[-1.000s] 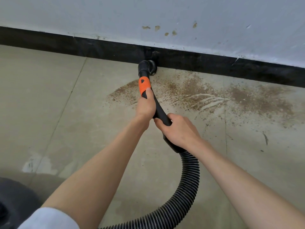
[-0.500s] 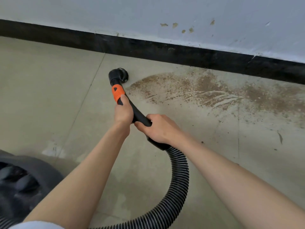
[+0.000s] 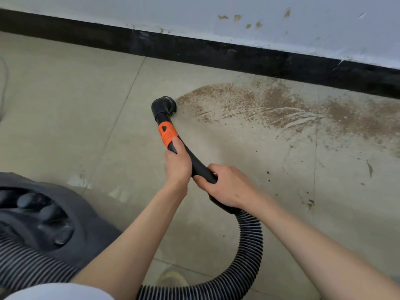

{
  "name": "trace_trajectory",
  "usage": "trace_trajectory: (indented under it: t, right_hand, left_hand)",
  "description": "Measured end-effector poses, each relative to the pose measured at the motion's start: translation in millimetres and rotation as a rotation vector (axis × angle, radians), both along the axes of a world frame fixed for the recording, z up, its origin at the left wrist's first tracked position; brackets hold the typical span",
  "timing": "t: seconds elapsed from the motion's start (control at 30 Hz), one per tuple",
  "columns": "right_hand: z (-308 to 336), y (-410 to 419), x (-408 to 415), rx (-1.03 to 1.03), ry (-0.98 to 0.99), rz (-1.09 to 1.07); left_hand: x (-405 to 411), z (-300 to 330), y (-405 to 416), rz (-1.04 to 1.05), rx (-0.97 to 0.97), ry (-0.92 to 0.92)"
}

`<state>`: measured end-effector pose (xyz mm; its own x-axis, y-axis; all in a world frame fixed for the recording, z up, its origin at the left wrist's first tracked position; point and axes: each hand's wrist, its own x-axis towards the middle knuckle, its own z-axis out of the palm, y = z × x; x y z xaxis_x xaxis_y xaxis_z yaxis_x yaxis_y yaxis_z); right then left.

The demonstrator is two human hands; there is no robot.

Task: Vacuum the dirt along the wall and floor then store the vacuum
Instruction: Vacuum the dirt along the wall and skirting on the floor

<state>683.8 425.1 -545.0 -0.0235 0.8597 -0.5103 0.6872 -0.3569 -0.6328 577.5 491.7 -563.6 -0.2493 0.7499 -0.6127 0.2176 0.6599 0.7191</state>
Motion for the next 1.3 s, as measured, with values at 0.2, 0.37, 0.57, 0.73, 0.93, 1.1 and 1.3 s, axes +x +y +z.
trace_trajectory:
  t: [0.2, 0.37, 0.57, 0.73, 0.93, 1.1, 1.3]
  right_hand:
    - [4.1, 7.3, 21.5, 0.027, -0.040, -0.106]
    - [5.3, 13.1, 37.8, 0.035, -0.064, -0.163]
    - [8.2, 20.1, 60.6, 0.036, -0.093, -0.239]
    - [8.5, 24.2, 79.4, 0.038, -0.133, -0.306]
    - [4.8, 27.9, 90.2, 0.042, -0.179, -0.342]
    - [1.1, 27.9, 82.1, 0.038, -0.150, -0.316]
    - [2.0, 30.2, 55.3, 0.034, -0.060, -0.188]
  left_hand:
    - [30.9, 5.6, 19.0, -0.117, 0.006, -0.041]
    - [53.6, 7.5, 31.0, -0.178, 0.009, -0.075]
    - [85.3, 8.9, 46.1, -0.276, -0.007, -0.089]
    - [113.2, 10.9, 55.3, -0.366, -0.013, -0.091]
    - [130.1, 9.5, 63.1, -0.416, -0.025, -0.103]
    - [119.0, 5.8, 60.3, -0.411, 0.003, -0.077]
    - [75.6, 8.5, 51.8, -0.248, 0.019, -0.071]
